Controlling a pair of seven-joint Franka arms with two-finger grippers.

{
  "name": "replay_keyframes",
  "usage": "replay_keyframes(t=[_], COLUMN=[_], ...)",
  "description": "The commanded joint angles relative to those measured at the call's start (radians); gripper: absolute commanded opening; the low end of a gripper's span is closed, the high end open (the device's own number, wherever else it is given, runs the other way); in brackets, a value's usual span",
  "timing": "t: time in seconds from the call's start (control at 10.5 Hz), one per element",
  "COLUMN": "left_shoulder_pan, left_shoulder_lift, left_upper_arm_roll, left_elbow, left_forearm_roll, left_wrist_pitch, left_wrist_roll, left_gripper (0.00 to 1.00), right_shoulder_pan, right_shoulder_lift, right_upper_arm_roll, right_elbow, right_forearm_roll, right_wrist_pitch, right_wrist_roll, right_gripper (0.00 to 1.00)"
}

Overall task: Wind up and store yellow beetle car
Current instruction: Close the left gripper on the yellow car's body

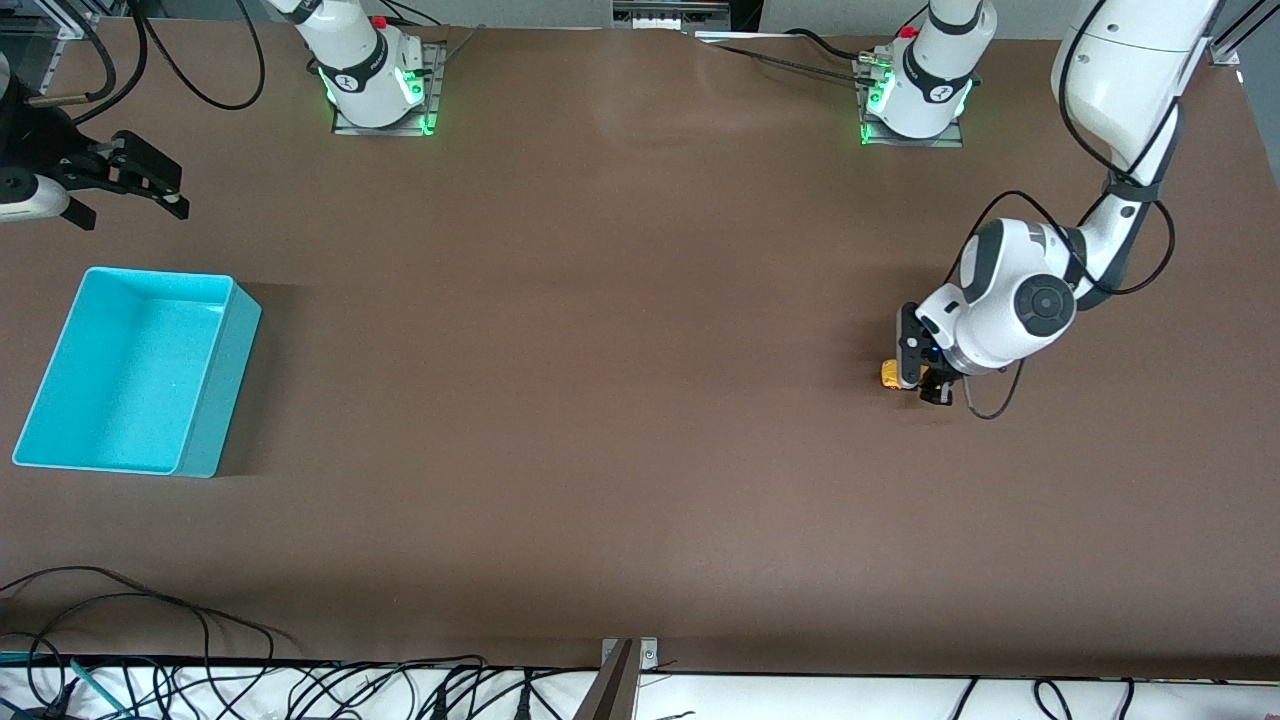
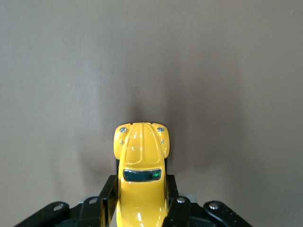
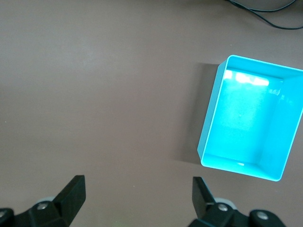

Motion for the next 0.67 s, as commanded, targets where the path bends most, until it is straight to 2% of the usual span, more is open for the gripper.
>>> replay_keyframes(t=[0.0, 0.57], left_shoulder_pan=[0.105, 0.271], left_shoulder_lift=[0.078, 0.092], left_upper_arm_roll=[-0.003, -0.001], left_elbow=[0.047, 0.092], left_forearm_roll=[0.021, 0.023], left_wrist_pitch=[0.016, 0.014], left_wrist_roll=[0.108, 0.266], left_gripper=[0.13, 0.12], right_shoulder_pan=[0.003, 0.003], right_shoulder_lift=[-0.003, -0.003], right_upper_arm_roll=[0.0, 0.0], right_elbow=[0.012, 0.012], right_forearm_roll=[-0.013, -0.013], right_wrist_pitch=[-0.018, -0.018], right_wrist_roll=[-0.006, -0.006], right_gripper=[1.0, 1.0])
